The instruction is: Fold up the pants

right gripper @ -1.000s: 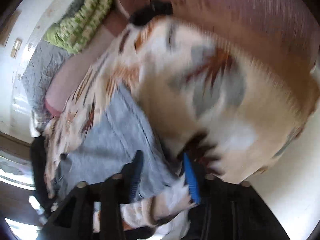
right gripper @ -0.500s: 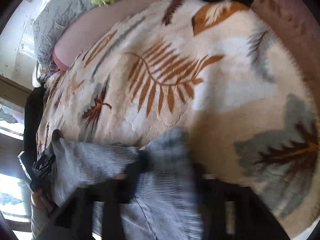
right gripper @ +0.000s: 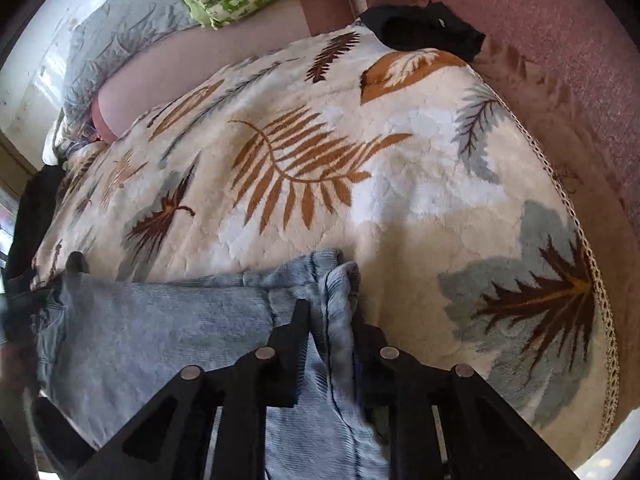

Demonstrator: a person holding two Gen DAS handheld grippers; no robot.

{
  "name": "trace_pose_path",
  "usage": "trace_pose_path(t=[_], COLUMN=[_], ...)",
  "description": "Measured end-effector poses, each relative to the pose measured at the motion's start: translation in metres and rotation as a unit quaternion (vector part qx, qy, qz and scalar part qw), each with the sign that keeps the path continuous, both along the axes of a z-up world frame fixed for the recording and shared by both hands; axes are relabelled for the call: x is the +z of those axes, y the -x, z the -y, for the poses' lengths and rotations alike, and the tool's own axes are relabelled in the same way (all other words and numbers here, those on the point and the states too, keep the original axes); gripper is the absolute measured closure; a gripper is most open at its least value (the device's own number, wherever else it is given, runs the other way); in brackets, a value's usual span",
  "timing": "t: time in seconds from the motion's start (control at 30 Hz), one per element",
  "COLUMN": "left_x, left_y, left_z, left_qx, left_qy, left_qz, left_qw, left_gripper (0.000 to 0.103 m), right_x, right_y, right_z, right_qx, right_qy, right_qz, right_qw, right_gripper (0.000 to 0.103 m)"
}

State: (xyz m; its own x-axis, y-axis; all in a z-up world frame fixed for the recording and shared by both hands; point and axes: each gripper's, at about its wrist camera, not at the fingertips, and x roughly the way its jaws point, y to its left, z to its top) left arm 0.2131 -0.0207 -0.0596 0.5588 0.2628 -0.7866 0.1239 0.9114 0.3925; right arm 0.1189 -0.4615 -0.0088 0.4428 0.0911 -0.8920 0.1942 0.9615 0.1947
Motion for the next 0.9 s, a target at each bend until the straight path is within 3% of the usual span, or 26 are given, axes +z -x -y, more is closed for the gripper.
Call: trace_pose_path(t=[0.03, 0.07, 0.1, 0.13, 0.2, 0.27, 0.37, 0.47, 0.53, 0.6, 0.67, 0.73, 0.77, 0.8, 0.83, 0.9], left_x=[-0.018, -0.013, -0.01, -0.007, -0.009, -0.006, -0.006, -0.006, -0.007, -0.007, 0.003, 0.019, 0.027, 0.035, 0.039, 0.033], left_y=[-0.011, -0.012, -0.012, -0.01, -0.007, -0.006, -0.004, 0.0, 0.001, 0.002, 0.008, 0.022, 0.029, 0.038, 0.045, 0.047], left_z=[-0.013, -0.03, -0.038, -0.043, -0.048, -0.049, -0.051, -0.052, -0.052, -0.053, -0.056, -0.064, -0.069, -0.075, -0.083, -0.102], left_qx=[0.024, 0.053, 0.063, 0.067, 0.061, 0.065, 0.06, 0.055, 0.053, 0.052, 0.048, 0.035, 0.03, 0.028, 0.034, 0.06], left_qy=[0.043, 0.108, 0.125, 0.116, 0.12, 0.126, 0.129, 0.15, 0.159, 0.165, 0.177, 0.197, 0.191, 0.178, 0.166, 0.152], left_qz=[-0.038, -0.045, -0.049, -0.041, -0.038, -0.036, -0.026, -0.022, -0.014, -0.01, -0.007, 0.015, 0.026, 0.042, 0.055, 0.043], left_qw=[0.9981, 0.9918, 0.9889, 0.9902, 0.9901, 0.9892, 0.9895, 0.987, 0.9857, 0.9849, 0.9829, 0.9797, 0.9808, 0.9827, 0.984, 0.9857], left_gripper=[0.0, 0.0, 0.0, 0.0, 0.0, 0.0, 0.0, 0.0, 0.0, 0.0, 0.0, 0.0, 0.0, 0.0, 0.0, 0.0], right_x=[0.004, 0.011, 0.021, 0.037, 0.061, 0.084, 0.092, 0.078, 0.055, 0.038, 0.014, -0.015, -0.034, -0.047, -0.048, -0.04], right_y=[0.001, 0.005, 0.012, 0.02, 0.025, 0.017, -0.013, -0.055, -0.092, -0.115, -0.139, -0.154, -0.161, -0.168, -0.169, -0.166], right_z=[0.005, 0.008, 0.01, 0.01, -0.001, -0.039, -0.119, -0.197, -0.245, -0.282, -0.319, -0.338, -0.338, -0.332, -0.324, -0.319], right_qx=[-0.014, -0.032, -0.055, -0.072, -0.08, -0.027, 0.1, 0.203, 0.25, 0.277, 0.303, 0.309, 0.292, 0.272, 0.254, 0.238], right_qy=[0.004, 0.019, 0.041, 0.059, 0.06, 0.028, -0.038, -0.067, -0.088, -0.114, -0.104, -0.038, 0.007, 0.019, -0.007, -0.019], right_qz=[-0.005, -0.006, 0.003, 0.026, 0.067, 0.103, 0.104, 0.089, 0.046, 0.025, -0.004, -0.027, -0.054, -0.063, -0.051, -0.04], right_qw=[1.0, 0.999, 0.998, 0.995, 0.993, 0.994, 0.989, 0.973, 0.963, 0.954, 0.947, 0.95, 0.955, 0.96, 0.966, 0.97], right_gripper=[0.071, 0.062, 0.062, 0.062, 0.06, 0.058, 0.041, 0.041, 0.041, 0.042, 0.042, 0.045, 0.057, 0.062, 0.062, 0.062])
